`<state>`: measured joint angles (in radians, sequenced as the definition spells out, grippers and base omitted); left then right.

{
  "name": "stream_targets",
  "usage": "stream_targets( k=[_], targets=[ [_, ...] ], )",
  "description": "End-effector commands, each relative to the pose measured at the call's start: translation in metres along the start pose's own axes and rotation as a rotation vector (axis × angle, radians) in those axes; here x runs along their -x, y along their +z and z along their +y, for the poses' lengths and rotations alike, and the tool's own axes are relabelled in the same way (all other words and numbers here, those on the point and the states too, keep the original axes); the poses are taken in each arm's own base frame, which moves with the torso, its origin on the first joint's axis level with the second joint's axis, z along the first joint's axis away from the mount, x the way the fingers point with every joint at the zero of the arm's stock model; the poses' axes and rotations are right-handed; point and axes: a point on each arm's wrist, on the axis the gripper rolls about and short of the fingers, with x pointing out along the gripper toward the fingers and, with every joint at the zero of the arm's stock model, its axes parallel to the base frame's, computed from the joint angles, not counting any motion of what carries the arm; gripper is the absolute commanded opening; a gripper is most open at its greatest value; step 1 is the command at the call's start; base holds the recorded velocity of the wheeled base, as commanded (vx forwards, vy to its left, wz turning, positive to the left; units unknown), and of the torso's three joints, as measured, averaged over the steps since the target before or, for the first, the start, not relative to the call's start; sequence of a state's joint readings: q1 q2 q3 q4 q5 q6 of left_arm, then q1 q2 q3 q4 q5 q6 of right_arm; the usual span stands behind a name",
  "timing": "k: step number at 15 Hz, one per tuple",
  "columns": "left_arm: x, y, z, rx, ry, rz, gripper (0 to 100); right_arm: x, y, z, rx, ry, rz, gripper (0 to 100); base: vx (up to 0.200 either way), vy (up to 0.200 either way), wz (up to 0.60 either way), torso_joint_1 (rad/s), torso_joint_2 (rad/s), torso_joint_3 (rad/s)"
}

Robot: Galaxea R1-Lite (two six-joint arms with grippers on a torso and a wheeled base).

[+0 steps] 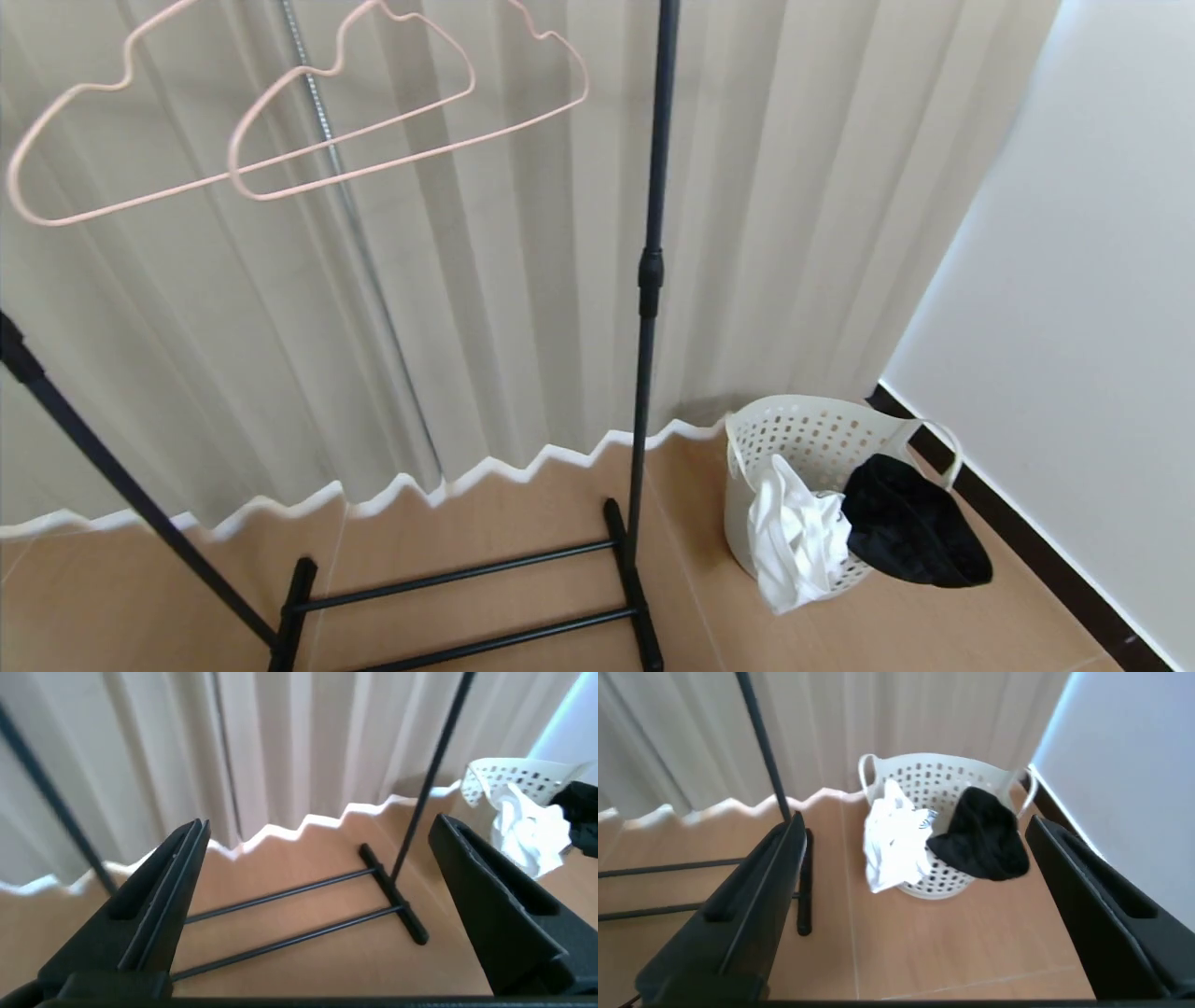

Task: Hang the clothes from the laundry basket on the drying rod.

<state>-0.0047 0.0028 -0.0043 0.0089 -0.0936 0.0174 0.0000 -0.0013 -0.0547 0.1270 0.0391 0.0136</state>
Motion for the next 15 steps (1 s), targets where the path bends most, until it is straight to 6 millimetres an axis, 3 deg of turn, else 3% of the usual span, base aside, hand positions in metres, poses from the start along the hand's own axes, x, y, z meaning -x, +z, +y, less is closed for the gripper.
stream_targets(
  k=[1,8,15],
  targets=[
    [0.0000,0.0001,0.0000,0.001,0.000,0.000,100,0.0000,0.0002,0.0000,0.000,0.001,0.001,100,0.000,0.000,0.00,0.000,0.00,0.000],
    [0.0000,0.0001,-0.0001,-0.001,-0.003,0.000,100,0.0000,0.0002,0.0000,0.000,0.001,0.001,100,0.000,0.000,0.00,0.000,0.00,0.000],
    [-0.0001,-0.0003,0.0000,0.001,-0.001,0.002,100,0.0000,0.0002,0.0000,0.000,0.001,0.001,100,0.000,-0.171,0.00,0.004,0.00,0.001]
  ],
)
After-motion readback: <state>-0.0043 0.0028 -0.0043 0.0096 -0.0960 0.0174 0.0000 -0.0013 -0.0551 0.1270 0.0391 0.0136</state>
